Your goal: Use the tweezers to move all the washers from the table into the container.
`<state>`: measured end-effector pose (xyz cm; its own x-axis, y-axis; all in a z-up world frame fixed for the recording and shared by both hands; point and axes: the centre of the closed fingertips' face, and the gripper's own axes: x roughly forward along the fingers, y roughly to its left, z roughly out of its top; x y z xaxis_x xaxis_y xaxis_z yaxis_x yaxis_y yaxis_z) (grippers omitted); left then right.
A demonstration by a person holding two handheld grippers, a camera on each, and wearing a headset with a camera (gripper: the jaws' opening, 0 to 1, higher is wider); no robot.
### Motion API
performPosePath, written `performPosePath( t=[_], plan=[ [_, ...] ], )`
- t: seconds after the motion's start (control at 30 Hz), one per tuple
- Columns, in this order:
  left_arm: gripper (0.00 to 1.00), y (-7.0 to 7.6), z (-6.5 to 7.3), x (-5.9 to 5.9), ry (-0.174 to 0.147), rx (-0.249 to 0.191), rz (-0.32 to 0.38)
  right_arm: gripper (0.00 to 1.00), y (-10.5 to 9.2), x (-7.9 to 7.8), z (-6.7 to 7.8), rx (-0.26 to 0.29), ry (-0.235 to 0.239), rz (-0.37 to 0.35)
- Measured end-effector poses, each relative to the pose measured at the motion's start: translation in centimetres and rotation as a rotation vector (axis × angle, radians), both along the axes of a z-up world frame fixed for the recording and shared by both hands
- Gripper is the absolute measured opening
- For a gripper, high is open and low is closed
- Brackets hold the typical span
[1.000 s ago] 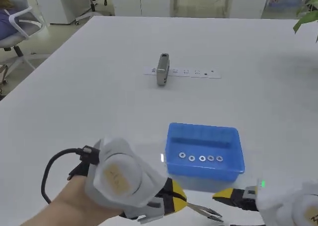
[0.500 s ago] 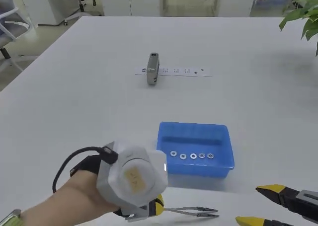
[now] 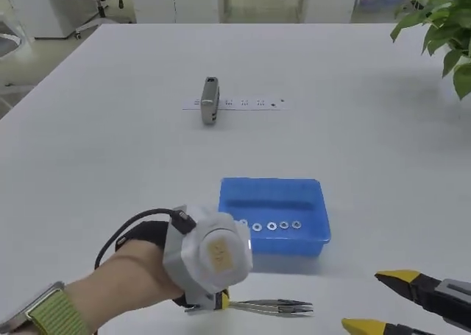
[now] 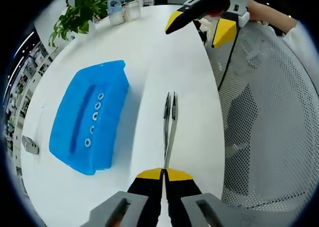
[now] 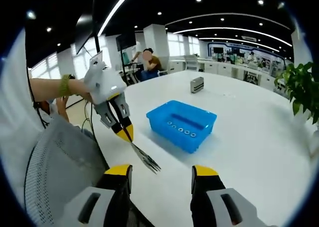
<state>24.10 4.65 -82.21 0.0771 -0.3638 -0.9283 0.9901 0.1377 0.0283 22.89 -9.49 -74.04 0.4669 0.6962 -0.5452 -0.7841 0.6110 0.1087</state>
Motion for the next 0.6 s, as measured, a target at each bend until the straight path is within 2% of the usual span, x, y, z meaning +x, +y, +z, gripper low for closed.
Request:
performPosePath(
  t=[0.13,0.2,0.3,0.4,0.5,0.57,0.6],
  plan=[
    [0.00,0.1,-0.1,-0.1,-0.026,-0.046,0.047,0.47,-0.3,-0.2,1.0,0.004,-0.027,-0.015],
    [0.06,0.2,0.1,-0.3,-0.036,-0.075,0.075,0.47,-0.6,-0.3,1.4,0.006,-0.037,-0.024],
    [0.09,0.9,0.7,-0.6,-0.064,-0.138,0.183,0.47,-1.2,-0.3,2.1,0.018,-0.061,-0.050],
    [0.13,1.6,2.4,-1.1,-0.074,-0.252,0.331,0.49,-1.5,0.1,2.5,0.039,-0.073,-0.075],
    [0.24,2.2,5.4,-1.0,-0.128,-0.412,0.465,0.53,-1.4,0.5,2.7,0.050,-0.086,-0.090],
    [0.33,2.7,6.9,-0.9,-0.165,-0.480,0.525,0.55,-1.4,0.8,2.7,0.056,-0.085,-0.095],
    [0.36,3.0,7.9,-1.1,-0.168,-0.526,0.575,0.55,-1.4,1.1,2.8,0.067,-0.082,-0.102]
  ],
)
